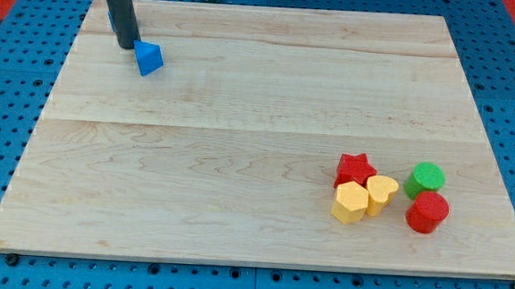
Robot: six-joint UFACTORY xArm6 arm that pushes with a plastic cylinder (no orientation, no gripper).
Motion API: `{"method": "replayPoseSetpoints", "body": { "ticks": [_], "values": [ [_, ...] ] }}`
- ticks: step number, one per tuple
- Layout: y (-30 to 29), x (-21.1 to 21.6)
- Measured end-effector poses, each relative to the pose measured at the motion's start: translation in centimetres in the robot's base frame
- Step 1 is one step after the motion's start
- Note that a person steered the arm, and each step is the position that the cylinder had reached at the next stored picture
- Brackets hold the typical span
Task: Push the blue triangle towards the group of blocks
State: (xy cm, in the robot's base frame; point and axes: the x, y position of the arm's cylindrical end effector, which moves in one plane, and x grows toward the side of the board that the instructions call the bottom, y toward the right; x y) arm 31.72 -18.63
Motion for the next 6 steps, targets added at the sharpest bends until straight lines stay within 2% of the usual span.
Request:
{"method": "replayPoseSetpoints", "body": {
  "ticks": [1,2,3,4,5,6],
  "values": [
    [10.1,4.2],
    [11.4,5.1],
    [6.5,4.3],
    [9.5,6.5],
    [22.8,10.9],
    [24.3,12.2]
  ]
}}
